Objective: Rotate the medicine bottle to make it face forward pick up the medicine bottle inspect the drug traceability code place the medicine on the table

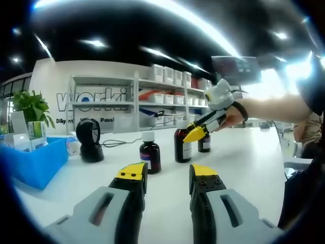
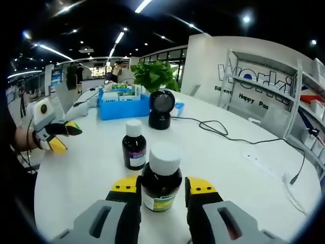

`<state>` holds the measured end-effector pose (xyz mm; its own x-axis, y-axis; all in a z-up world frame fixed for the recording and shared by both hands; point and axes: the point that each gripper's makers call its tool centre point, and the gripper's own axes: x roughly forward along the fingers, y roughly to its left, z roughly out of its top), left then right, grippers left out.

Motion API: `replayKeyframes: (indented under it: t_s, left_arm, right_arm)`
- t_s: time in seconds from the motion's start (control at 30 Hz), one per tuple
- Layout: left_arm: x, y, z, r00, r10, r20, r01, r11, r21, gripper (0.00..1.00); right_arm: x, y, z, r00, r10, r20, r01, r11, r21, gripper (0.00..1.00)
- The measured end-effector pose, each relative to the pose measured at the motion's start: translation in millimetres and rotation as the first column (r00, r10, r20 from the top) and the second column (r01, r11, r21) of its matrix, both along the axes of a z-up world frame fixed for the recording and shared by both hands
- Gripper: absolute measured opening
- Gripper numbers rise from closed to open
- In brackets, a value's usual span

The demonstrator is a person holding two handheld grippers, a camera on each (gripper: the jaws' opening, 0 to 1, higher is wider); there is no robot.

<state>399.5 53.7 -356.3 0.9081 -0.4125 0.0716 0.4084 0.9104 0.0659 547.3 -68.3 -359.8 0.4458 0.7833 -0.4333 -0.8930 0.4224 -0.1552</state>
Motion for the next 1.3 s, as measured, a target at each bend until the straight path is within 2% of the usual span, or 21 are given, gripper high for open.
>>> replayKeyframes:
  t_s: [0.13,0.33,0.47,0.6,0.83,1.03,1.23,1.3]
  left_arm:
    - [0.2,0.3,-0.2,1.0,0.001,0.0,-0.001,1.0,0.0,0.25]
    - [0.5,0.5,-0.4,1.0,0.0,0.0,0.0,1.0,0.001,0.25]
    - [0.6,0.7,-0.3,1.0,0.0,0.001,0.0,1.0,0.002,0.25]
    - [0.6,0.5,-0.4,1.0,0.0,0.0,0.0,1.0,0.002,0.25]
    - [0.8,1.3,-0.5,1.0,0.001,0.001,-0.001,1.0,0.003,0.25]
    - [1.2,2.1,-0.7,1.0,0.004,0.001,-0.004,1.0,0.004,0.25]
    - [0.5,1.2,-0.6,1.0,0.002,0.001,-0.002,1.0,0.005,0.25]
    - [0.2,1.0,-0.4,1.0,0.002,0.002,-0.002,1.0,0.004,0.25]
  right_arm:
    - [-3.2,1.9,-0.7,1.0,0.009,0.005,-0.009,1.0,0.002,0.27]
    - [-1.2,-0.5,-0.6,1.0,-0.026,0.004,0.026,1.0,0.006,0.27]
    - [-7.0,-0.8,-0.6,0.996,-0.089,0.019,0.089,0.996,0.005,0.27]
    - [-8.7,-2.1,-1.1,0.984,-0.178,0.014,0.177,0.984,0.012,0.27]
    - [-2.1,-3.8,-1.2,0.973,-0.229,0.011,0.229,0.973,0.033,0.27]
    - [-2.2,-5.5,-2.0,0.943,-0.333,0.0,0.333,0.941,0.067,0.26]
    - [-0.3,-7.0,-2.4,0.913,-0.406,0.02,0.402,0.909,0.106,0.26]
    - [-1.8,-8.0,-2.3,0.898,-0.439,0.018,0.434,0.893,0.121,0.26]
